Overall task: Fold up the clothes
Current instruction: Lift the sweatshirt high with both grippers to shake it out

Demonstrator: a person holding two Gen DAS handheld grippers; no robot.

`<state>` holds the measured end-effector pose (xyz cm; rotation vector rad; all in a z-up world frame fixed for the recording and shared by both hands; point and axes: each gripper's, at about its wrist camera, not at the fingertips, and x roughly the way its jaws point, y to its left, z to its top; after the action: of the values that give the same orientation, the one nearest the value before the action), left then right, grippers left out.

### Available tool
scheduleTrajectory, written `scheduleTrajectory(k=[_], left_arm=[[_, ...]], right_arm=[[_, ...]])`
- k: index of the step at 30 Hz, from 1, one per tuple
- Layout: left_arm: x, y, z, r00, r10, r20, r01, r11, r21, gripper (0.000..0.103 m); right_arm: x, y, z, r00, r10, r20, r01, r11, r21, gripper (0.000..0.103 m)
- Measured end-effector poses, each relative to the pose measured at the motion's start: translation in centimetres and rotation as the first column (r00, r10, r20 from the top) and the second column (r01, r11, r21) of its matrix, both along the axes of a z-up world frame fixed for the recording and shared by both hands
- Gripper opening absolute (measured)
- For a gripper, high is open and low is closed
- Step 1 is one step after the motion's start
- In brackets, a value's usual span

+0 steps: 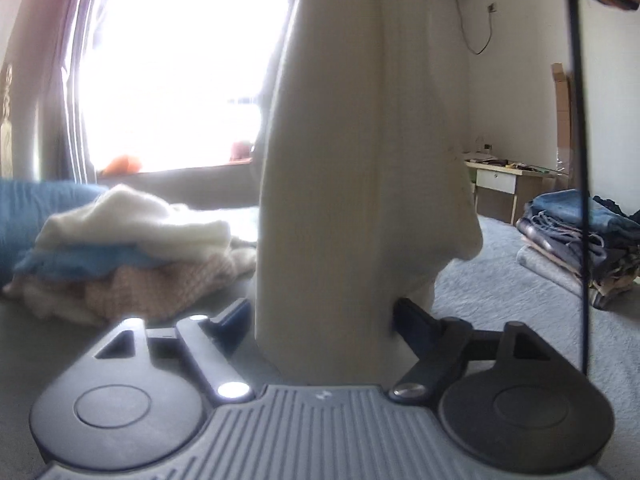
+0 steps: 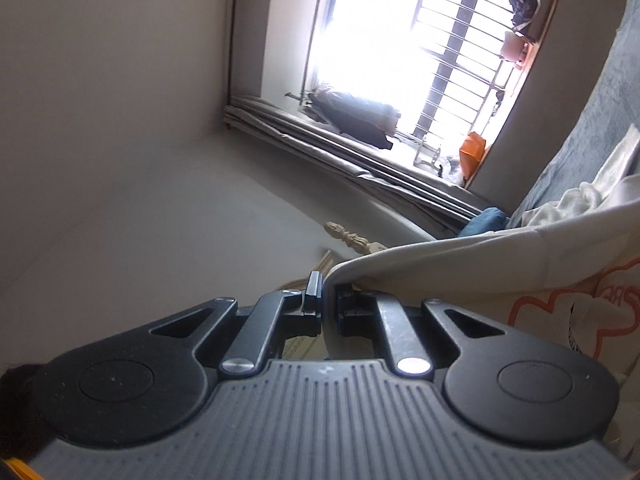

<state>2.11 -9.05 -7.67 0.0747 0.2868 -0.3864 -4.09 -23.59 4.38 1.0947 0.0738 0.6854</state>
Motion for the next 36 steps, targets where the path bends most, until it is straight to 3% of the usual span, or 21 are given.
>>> scheduleTrajectory(k=[4,6,8,18,26,36], left_arm=[[-0.3,-0.3,1.4,1.0,0.016,0.025,-0.015,1.0,-0.02,0.041],[-0.7,-0.1,2.3,0.998,0.044,0.05,-0.042,0.999,-0.023,0.02],[-1.5,0.0,3.4,0.995,0.069,0.074,-0.067,0.997,-0.031,0.011],[-3.8,3.8,10.6,0.962,0.173,0.21,-0.153,0.982,-0.111,0.006],[-6.7,6.2,17.5,0.896,0.255,0.362,-0.216,0.966,-0.145,0.005],[-13.6,6.5,23.6,0.83,0.268,0.49,-0.219,0.963,-0.155,0.005]], right_arm=[[-3.1,-0.6,1.5,0.999,-0.018,0.032,0.018,0.999,-0.028,0.006],[-5.0,-1.4,1.9,0.998,-0.037,0.049,0.038,0.999,-0.027,0.006],[-6.6,-2.4,2.3,0.996,-0.061,0.067,0.063,0.998,-0.024,0.006],[-12.4,-5.2,5.0,0.969,-0.139,0.204,0.142,0.99,-0.002,0.006],[-16.9,-5.2,8.3,0.931,-0.139,0.338,0.166,0.985,-0.05,0.006],[-23.4,-4.3,12.3,0.874,-0.093,0.476,0.151,0.985,-0.085,0.005]])
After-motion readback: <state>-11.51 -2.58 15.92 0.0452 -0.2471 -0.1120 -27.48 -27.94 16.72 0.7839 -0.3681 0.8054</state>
